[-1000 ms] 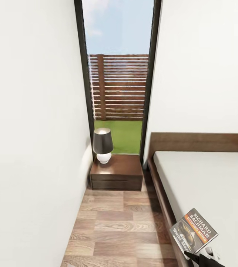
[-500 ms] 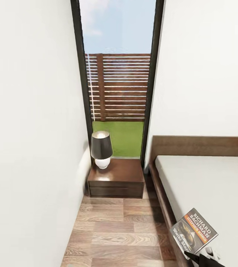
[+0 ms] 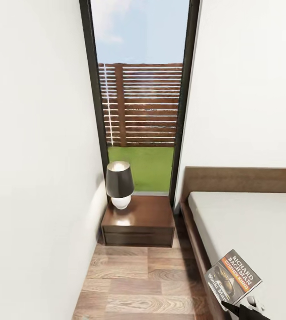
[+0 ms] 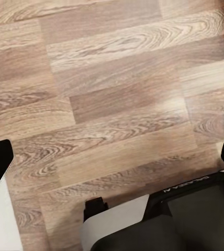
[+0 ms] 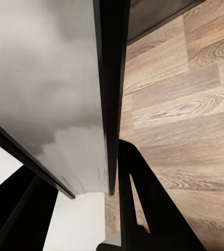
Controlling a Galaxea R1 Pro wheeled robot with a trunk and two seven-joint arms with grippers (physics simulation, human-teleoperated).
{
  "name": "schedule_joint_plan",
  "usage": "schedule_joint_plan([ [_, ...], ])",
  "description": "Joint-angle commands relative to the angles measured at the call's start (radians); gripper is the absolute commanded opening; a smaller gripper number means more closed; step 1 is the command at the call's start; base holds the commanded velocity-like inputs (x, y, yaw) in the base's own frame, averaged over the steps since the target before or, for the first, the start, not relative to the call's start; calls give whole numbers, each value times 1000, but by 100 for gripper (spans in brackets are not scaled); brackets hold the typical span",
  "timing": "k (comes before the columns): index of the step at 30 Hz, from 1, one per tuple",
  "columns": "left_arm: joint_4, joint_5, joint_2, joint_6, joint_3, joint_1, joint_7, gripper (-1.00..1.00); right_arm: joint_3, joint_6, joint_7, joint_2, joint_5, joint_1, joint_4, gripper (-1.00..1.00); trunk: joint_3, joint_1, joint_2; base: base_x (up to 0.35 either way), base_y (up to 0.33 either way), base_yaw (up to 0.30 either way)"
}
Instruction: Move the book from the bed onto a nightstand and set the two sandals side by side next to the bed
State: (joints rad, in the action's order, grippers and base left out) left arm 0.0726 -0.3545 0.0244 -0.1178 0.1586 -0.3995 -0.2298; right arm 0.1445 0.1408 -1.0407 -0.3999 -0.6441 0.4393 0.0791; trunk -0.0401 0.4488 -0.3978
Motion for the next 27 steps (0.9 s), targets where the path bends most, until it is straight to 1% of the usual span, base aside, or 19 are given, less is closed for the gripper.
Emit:
schedule_joint_plan([
  [1, -1, -9, 0, -3, 9, -1, -3, 100, 3, 10, -2, 0, -12, 1, 1, -100, -2, 1, -2, 313, -41, 0],
  [13, -1, -10, 0, -3, 9, -1, -3, 100, 3, 10, -2, 0, -12, 1, 1, -100, -2, 1, -2, 300, -93, 0],
  [27, -1, -10, 0, -3, 9, -1, -3, 100, 3, 10, -4, 0, -12, 1, 1, -100, -2, 1, -2, 288, -6, 0],
])
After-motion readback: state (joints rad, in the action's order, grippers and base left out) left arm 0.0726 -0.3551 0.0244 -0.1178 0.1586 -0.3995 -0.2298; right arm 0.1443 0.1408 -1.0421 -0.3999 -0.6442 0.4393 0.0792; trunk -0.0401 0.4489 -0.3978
